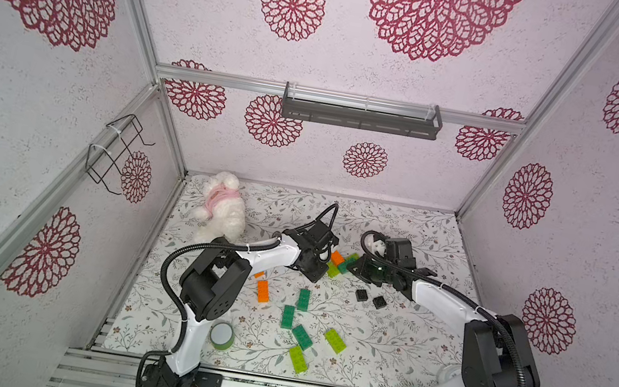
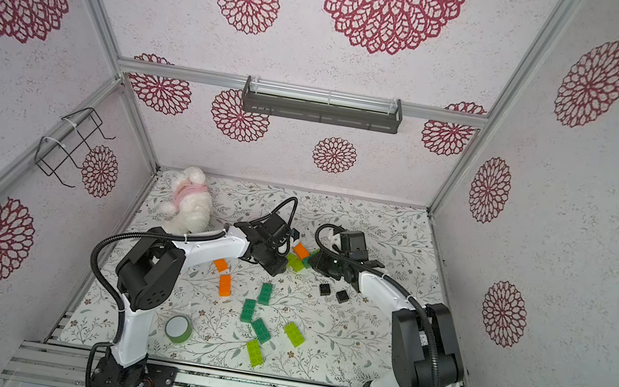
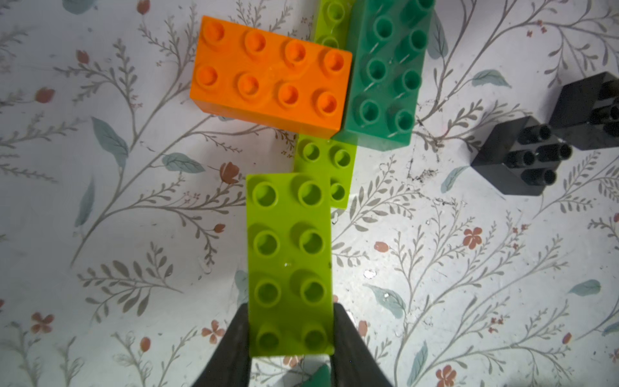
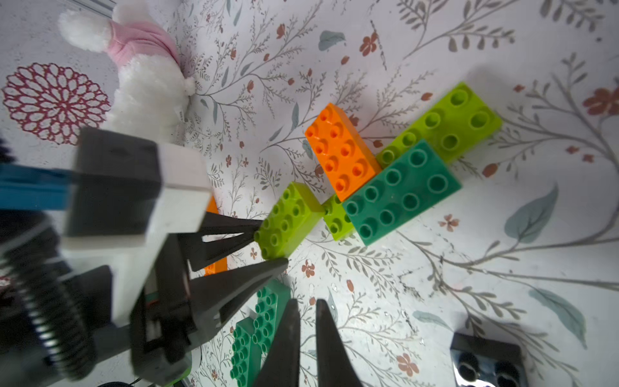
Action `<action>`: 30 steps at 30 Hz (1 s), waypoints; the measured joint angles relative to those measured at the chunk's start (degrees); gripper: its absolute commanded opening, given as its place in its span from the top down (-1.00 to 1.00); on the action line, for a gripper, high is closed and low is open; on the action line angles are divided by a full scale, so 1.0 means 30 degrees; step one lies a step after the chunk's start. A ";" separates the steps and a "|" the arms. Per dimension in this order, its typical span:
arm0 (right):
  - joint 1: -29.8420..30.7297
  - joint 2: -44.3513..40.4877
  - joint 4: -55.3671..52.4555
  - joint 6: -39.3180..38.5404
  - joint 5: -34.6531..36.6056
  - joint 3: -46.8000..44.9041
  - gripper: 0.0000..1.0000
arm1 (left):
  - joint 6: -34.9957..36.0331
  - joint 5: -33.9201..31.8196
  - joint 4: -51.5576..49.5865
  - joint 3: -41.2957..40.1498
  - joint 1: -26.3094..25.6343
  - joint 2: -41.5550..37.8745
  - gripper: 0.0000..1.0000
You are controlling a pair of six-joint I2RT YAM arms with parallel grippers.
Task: Assemble a small pinwheel with lego
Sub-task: Assemble the lego brick with the lego brick.
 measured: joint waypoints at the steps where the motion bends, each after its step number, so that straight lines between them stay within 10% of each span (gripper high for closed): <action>1: 0.0000 0.0022 0.0029 -0.0007 -0.0087 0.0058 0.76 | 0.0073 0.0029 -0.0138 0.0189 0.0000 0.0175 0.34; 30: -0.0051 0.2543 0.0255 0.0321 -0.1042 0.1559 0.79 | 0.1253 -0.0007 -0.1049 0.2455 0.0007 0.1756 0.35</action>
